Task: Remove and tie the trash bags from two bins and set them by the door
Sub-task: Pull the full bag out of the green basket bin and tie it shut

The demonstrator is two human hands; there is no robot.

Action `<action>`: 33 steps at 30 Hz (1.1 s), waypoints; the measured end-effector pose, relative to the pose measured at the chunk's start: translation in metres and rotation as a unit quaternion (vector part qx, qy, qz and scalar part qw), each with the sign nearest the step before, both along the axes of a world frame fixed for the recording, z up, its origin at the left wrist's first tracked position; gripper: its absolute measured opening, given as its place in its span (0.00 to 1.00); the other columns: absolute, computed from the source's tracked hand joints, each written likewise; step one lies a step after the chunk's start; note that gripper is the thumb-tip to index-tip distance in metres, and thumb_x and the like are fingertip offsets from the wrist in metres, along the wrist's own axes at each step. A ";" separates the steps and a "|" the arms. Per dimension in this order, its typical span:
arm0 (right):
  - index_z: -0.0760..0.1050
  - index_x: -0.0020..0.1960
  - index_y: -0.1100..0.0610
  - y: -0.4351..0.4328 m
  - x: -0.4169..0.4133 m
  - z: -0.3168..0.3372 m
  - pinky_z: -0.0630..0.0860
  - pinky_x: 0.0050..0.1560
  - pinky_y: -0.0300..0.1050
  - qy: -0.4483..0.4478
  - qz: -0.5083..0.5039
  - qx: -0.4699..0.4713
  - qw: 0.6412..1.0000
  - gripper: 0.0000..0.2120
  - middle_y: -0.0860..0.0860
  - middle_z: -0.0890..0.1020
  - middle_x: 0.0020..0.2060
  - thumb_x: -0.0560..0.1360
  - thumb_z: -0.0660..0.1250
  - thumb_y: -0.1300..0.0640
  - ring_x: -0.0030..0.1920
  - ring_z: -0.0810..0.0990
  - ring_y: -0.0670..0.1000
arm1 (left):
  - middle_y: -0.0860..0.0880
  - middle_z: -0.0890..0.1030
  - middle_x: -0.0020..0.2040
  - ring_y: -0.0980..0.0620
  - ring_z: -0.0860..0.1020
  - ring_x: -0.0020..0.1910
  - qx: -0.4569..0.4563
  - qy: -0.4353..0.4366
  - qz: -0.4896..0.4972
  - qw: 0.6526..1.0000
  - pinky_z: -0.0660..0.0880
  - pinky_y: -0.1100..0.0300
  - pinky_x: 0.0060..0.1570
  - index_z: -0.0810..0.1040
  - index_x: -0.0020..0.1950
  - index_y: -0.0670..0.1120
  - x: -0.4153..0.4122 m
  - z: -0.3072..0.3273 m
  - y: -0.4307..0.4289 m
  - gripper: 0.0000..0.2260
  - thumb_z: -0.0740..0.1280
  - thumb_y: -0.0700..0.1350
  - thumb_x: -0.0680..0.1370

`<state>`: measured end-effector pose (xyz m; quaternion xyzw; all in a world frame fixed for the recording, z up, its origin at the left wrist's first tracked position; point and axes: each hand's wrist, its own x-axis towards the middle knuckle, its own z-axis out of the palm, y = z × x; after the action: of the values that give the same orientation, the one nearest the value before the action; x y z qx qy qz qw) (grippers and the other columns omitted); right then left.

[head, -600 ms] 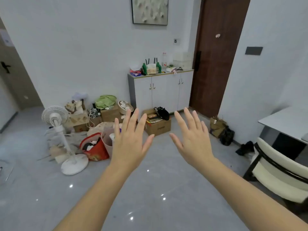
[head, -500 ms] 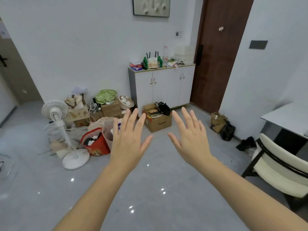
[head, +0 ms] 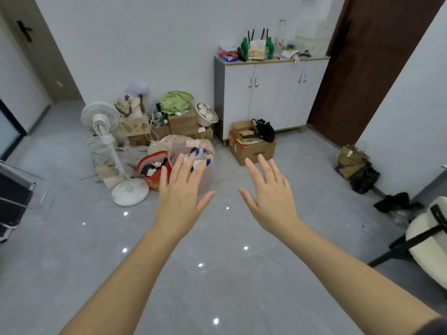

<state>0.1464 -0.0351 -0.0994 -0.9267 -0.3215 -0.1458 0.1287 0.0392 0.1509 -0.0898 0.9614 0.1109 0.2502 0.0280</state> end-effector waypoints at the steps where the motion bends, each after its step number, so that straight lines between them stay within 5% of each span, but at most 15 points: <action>1: 0.53 0.77 0.48 0.009 0.007 -0.004 0.65 0.68 0.58 0.009 0.007 -0.001 1.000 0.31 0.55 0.59 0.76 0.76 0.50 0.38 0.76 0.57 0.60 | 0.45 0.64 0.75 0.44 0.58 0.76 -0.006 0.011 0.004 1.000 0.56 0.39 0.72 0.63 0.73 0.48 0.004 -0.004 0.008 0.29 0.62 0.58 0.75; 13: 0.48 0.77 0.47 0.145 0.051 -0.023 0.59 0.73 0.57 0.053 0.046 -0.041 0.997 0.32 0.53 0.54 0.78 0.78 0.55 0.40 0.77 0.51 0.58 | 0.45 0.66 0.74 0.43 0.61 0.75 -0.048 0.036 0.022 0.998 0.59 0.37 0.70 0.66 0.72 0.46 0.038 -0.031 0.127 0.29 0.60 0.60 0.74; 33: 0.47 0.77 0.46 0.423 -0.002 -0.057 0.59 0.74 0.57 0.097 0.078 -0.093 0.988 0.31 0.52 0.54 0.78 0.79 0.54 0.40 0.77 0.52 0.57 | 0.45 0.64 0.75 0.44 0.57 0.76 -0.099 0.100 0.039 0.989 0.55 0.39 0.71 0.66 0.72 0.46 -0.023 -0.070 0.408 0.27 0.63 0.56 0.76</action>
<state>0.1442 0.3877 -0.1562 -0.9166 -0.3908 -0.0139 0.0837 0.0162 0.5591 -0.1602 0.9690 0.1750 0.1416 0.1015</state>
